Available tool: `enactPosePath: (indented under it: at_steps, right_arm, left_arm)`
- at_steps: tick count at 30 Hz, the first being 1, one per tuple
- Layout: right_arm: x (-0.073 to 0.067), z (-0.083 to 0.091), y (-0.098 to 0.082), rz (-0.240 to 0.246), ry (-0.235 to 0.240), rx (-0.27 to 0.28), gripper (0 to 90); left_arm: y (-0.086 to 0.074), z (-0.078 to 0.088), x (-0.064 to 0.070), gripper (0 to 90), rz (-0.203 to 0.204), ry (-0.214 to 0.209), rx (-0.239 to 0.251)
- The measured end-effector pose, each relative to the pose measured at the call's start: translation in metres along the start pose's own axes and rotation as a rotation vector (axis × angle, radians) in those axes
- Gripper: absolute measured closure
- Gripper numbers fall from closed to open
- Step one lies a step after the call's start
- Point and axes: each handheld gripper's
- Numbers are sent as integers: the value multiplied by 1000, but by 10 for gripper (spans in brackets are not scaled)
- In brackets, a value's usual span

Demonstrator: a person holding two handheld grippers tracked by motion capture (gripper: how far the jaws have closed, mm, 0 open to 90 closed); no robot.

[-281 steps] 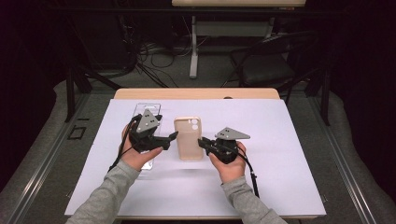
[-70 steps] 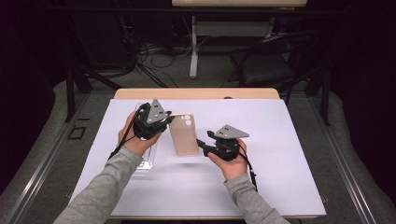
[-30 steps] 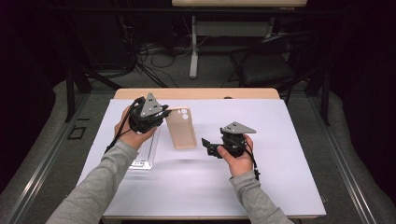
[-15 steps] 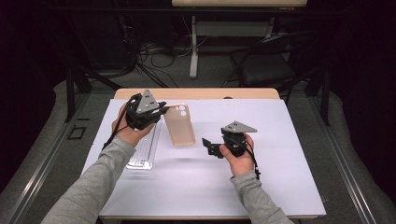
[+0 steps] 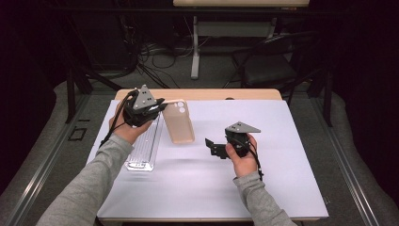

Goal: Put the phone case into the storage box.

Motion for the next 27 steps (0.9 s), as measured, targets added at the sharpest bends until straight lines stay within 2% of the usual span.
enactPosePath:
  at_steps: [14, 20, 27]
  right_arm:
    - [1, 2, 0, -7, 0, 9, 109]
    - [1, 2, 0, -6, -3, 6, 109]
    - [2, 3, 0, -2, -7, 6, 108]
  left_arm:
    - [6, 12, -14, 790, -2, 29, 1]
    - [6, 13, -21, 790, 11, 26, 13]
    - [7, 13, -25, 789, -2, 37, 8]
Point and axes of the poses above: each handheld gripper's, and its own axes: z roughly backward along the jaws, y roughly out of its top, x roughly to its right, and after that the axes turned 1 degree about -y, right-handed
